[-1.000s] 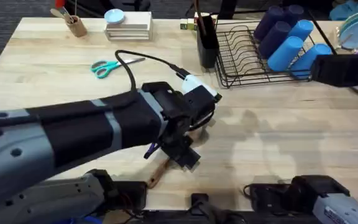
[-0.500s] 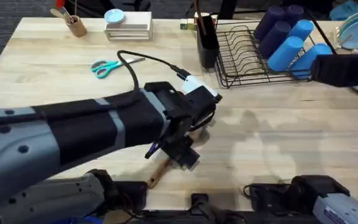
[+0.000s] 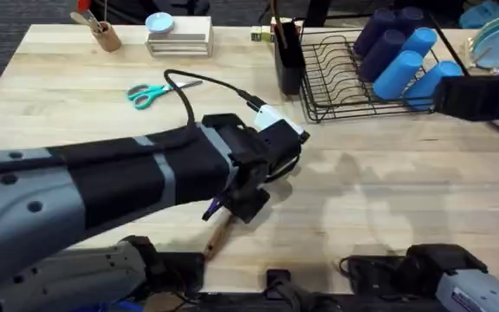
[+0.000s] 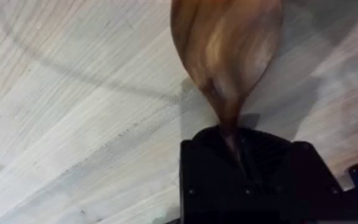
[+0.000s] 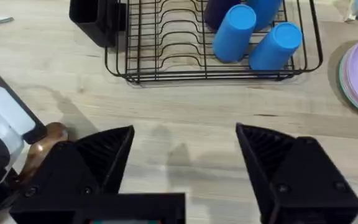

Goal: Pick up the spoon on the table one by one and put them onto the rack

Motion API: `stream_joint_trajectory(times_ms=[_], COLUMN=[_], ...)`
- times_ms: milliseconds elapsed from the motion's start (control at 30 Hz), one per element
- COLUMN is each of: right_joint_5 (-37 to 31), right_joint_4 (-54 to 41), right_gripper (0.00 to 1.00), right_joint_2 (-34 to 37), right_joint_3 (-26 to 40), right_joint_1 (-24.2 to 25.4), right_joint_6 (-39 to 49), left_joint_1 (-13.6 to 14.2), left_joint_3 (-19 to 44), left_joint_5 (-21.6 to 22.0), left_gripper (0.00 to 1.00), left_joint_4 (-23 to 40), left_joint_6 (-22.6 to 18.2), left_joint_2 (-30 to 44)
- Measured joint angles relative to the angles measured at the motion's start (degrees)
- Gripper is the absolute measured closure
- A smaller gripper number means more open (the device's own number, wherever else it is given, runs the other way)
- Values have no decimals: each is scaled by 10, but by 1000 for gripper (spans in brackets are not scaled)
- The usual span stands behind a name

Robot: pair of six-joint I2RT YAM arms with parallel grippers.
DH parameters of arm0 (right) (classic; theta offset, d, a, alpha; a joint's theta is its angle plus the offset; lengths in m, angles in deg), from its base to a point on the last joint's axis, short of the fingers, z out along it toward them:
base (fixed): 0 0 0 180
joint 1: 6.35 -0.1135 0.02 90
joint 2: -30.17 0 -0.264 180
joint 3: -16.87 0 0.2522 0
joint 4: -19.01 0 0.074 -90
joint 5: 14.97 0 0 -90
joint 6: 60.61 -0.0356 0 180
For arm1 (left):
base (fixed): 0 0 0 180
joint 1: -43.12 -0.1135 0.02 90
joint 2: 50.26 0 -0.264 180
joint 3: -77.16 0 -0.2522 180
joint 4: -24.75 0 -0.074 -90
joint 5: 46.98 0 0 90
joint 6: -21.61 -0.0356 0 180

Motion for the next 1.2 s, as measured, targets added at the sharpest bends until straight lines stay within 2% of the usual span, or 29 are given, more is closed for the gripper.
stream_joint_trajectory(times_ms=[100,533,733,967,1100,1133,1200], right_joint_5=[0,0,0,0,0,0,0], right_joint_4=[0,0,0,0,0,0,0], right_gripper=[7,6,6,6,6,6,6], right_joint_2=[0,0,0,0,0,0,0], right_joint_3=[0,0,0,0,0,0,0], right_joint_1=[0,0,0,0,0,0,0], right_joint_6=[0,0,0,0,0,0,0], left_joint_1=[0,0,0,0,0,0,0], left_joint_3=[1,24,74,138,179,207,224], left_joint_5=[-1,3,28,36,58,77,85], left_gripper=[950,959,960,959,959,958,958], left_joint_4=[-1,12,55,84,119,132,128], left_joint_6=[5,2,1,1,1,-1,-2], left_joint_2=[0,10,12,12,12,12,12])
